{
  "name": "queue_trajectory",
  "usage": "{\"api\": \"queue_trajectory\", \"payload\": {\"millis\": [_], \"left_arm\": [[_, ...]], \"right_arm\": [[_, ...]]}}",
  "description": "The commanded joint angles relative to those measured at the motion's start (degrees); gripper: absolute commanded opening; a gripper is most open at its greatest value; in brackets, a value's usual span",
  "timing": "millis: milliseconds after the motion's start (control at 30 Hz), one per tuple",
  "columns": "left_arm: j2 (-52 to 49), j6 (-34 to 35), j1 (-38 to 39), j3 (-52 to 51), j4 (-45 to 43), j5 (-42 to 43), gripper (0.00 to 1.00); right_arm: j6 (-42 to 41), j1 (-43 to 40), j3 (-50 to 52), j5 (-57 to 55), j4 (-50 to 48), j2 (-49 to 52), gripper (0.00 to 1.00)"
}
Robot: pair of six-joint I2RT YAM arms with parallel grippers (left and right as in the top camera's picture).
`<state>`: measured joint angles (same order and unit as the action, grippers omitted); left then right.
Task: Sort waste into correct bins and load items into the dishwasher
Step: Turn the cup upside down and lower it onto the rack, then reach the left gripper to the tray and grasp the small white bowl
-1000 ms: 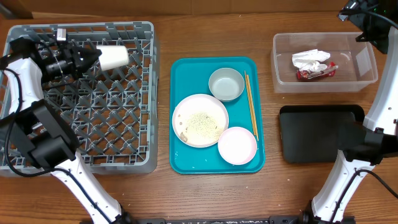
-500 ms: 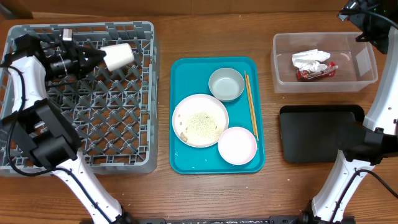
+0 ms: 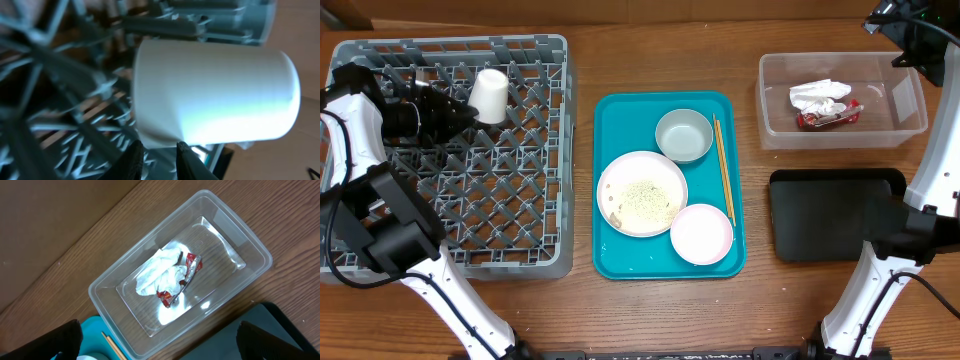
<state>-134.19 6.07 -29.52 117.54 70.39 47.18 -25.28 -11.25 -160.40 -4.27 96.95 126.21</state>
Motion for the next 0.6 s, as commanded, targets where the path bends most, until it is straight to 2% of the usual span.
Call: {"api": "queue_trajectory", "payload": {"millis": [0, 100, 333, 467, 533, 567], "left_arm": [[0.0, -0.1, 0.9, 5.8, 3.5, -7.5, 0.23], [0.1, -0.1, 0.9, 12.5, 9.4, -11.8, 0.24], [0.1, 2.1, 0.9, 32.1, 23.5, -19.3, 0.34], [1.0, 1.7, 1.7, 40.5, 26.4, -16.4, 0.34], [2.8, -0.9, 3.1, 41.7, 26.4, -10.2, 0.36], [3.9, -2.7, 4.1, 41.9, 26.4, -6.3, 0.40]], "right_arm": [[0.0, 0.0, -0.4, 0.1, -0.2, -0.7, 1.00], [-0.1, 0.0, -0.4, 0.1, -0.2, -0.7, 1.00], [-0.1, 0.0, -0.4, 0.1, -0.2, -0.7, 1.00], [-0.1, 0.0, -0.4, 0.1, -0.2, -0.7, 1.00], [-0.1, 0.0, -0.4, 0.1, -0.2, -0.7, 1.00], [-0.1, 0.0, -0.4, 0.1, -0.2, -0.7, 1.00]]}}
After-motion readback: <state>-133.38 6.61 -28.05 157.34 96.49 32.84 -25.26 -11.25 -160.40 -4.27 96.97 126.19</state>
